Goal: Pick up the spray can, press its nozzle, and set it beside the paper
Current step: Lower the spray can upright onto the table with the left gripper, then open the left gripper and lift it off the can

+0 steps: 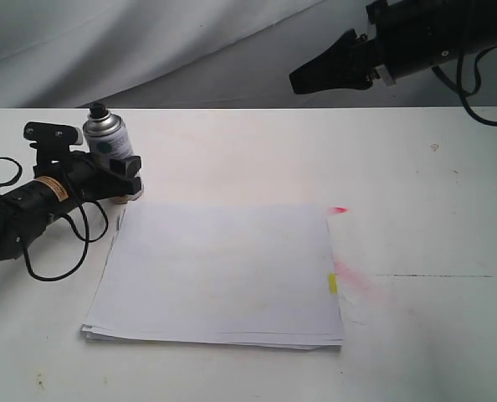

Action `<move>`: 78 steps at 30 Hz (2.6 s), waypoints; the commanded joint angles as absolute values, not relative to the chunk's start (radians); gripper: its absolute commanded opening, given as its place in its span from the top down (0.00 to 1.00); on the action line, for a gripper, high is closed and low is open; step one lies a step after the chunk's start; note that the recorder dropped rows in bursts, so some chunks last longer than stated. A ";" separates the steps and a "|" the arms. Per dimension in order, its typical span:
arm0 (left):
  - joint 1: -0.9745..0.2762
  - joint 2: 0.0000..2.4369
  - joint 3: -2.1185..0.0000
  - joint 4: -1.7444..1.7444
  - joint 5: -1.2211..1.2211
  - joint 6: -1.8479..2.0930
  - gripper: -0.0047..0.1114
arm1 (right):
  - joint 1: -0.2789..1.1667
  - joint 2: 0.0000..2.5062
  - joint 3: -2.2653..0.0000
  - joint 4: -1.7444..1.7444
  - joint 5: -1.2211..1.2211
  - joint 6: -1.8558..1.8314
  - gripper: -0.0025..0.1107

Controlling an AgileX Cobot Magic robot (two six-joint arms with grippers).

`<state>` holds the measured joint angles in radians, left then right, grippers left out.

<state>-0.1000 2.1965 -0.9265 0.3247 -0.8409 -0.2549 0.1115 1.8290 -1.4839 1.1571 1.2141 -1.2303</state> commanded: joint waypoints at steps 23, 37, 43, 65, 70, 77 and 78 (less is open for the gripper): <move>-0.098 2.186 -0.937 0.285 -0.858 -0.208 0.42 | 0.107 1.820 -1.486 1.155 1.217 -1.233 0.98; -0.098 2.176 -0.937 0.284 -0.910 -0.203 0.21 | 0.107 1.820 -1.486 1.155 1.217 -1.233 0.98; -0.098 1.894 -0.935 0.354 -0.671 -0.203 0.21 | 0.107 1.820 -1.486 1.155 1.217 -1.233 0.98; -0.098 0.732 -0.935 0.324 0.435 -0.206 0.68 | 0.107 1.745 -1.486 1.087 1.221 -1.105 0.98; -0.098 0.599 -0.931 0.201 0.584 -0.120 0.89 | 0.107 1.671 -1.486 1.078 1.221 -1.065 0.98; -0.098 0.449 -0.700 -0.008 0.357 0.008 0.96 | 0.107 1.540 -1.486 0.983 1.221 -1.008 0.98; -0.098 0.432 -0.656 -0.030 0.303 0.008 0.96 | 0.107 1.525 -1.486 0.973 1.221 -1.008 0.98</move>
